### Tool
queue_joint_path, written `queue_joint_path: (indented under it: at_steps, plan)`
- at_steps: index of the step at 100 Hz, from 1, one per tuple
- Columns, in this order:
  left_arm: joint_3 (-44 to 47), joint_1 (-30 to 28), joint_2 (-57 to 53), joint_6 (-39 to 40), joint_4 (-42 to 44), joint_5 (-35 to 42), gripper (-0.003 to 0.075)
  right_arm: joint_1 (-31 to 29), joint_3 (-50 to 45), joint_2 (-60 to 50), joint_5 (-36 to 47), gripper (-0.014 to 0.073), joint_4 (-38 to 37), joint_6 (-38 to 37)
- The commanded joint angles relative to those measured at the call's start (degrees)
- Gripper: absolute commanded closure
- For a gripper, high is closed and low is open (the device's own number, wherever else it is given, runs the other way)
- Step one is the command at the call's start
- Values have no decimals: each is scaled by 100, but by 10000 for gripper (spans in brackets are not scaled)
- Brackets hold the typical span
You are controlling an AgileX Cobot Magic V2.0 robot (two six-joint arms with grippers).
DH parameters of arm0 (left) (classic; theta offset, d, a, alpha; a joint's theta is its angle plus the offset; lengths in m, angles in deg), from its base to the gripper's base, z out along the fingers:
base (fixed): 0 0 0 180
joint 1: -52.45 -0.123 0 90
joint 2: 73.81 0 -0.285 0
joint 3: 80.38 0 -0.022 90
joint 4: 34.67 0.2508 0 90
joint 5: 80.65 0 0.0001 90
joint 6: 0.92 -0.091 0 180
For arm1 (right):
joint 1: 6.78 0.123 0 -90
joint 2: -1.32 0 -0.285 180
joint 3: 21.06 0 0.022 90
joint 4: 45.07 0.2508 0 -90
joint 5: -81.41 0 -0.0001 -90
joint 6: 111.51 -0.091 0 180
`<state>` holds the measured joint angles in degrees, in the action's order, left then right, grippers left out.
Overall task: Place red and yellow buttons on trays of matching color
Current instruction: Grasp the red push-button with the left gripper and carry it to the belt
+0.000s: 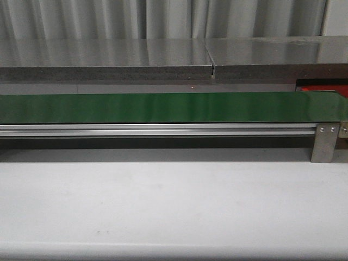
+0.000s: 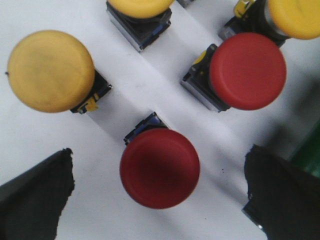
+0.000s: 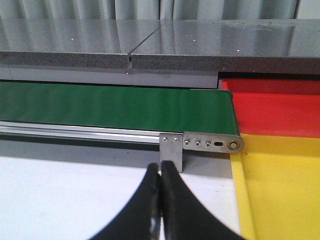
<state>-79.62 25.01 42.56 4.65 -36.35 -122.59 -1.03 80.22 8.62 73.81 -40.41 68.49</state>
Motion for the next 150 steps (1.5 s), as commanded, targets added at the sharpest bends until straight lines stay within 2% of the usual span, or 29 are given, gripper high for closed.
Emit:
queue_joint_path:
  at_steps: [1,21,30,40,78,117,127,139,150]
  plan:
    - [-201,-8,-162,-5,-81,186,60,9,104,-103,468,660,5,0]
    - [-229,-8,-70,-5,-81,210,63,9,104,-103,468,660,5,0]
    - [-234,-8,-70,-5,-81,235,110,9,104,-103,468,660,5,0]
    - [-234,-8,-70,-5,-81,235,218,9,104,-103,468,660,5,0]
    - [-243,-8,-103,-5,-81,71,741,9,104,-103,468,660,5,0]
    - [-259,2,-1264,-18,-81,-86,739,9,104,-103,468,660,5,0]
    - [-448,86,-1537,-311,-306,-158,739,9,104,-103,468,660,5,0]
    - [-890,342,-1559,-783,-686,-455,739,9,104,-103,468,660,5,0]
    - [-1261,666,-1413,-903,-701,-610,739,9,104,-103,468,660,5,0]
